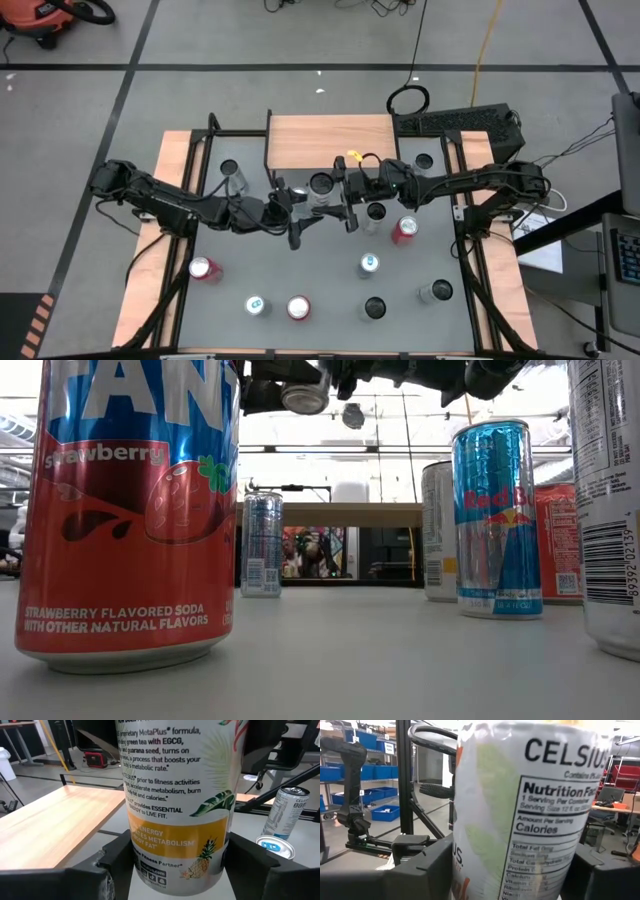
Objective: Place canned beverage on shelf
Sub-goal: Put the left yellow soda can on the shelf
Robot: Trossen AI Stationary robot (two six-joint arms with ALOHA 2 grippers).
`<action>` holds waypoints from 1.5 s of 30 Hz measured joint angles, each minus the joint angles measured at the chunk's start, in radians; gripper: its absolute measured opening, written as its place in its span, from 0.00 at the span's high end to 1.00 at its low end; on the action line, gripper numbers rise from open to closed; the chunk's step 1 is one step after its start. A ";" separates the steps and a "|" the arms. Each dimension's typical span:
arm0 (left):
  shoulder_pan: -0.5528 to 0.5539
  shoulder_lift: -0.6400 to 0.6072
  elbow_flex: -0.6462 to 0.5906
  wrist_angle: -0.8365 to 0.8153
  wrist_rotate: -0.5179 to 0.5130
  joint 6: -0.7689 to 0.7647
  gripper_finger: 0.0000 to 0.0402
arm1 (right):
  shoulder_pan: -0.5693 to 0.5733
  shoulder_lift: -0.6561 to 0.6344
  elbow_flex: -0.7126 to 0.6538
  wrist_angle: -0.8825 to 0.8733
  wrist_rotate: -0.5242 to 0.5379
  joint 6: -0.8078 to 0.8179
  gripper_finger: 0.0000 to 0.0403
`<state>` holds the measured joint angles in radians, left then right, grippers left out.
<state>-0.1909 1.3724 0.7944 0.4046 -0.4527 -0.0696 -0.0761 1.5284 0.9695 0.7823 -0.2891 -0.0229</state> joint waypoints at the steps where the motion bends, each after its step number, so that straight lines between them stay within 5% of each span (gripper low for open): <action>1: 0.000 0.000 0.000 0.000 -0.001 0.001 0.40 | 0.000 0.000 0.000 -0.001 0.001 0.006 0.36; 8: 0.001 0.001 0.000 -0.009 -0.010 0.000 0.40 | 0.000 0.000 0.002 0.000 0.000 0.007 0.24; 17: -0.009 0.001 0.000 -0.029 0.001 -0.003 0.40 | 0.000 -0.001 0.058 -0.054 -0.001 -0.010 0.22; 34: -0.045 0.001 0.000 -0.021 -0.022 -0.002 0.40 | 0.000 -0.019 0.388 -0.769 0.001 -0.043 0.22; 45: -0.047 0.001 0.000 0.007 -0.021 0.008 0.40 | 0.013 -0.155 0.364 -0.857 0.008 -0.051 0.22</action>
<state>-0.2382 1.3731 0.7944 0.4120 -0.4738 -0.0614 -0.0636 1.3737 1.3332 -0.0748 -0.2811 -0.0740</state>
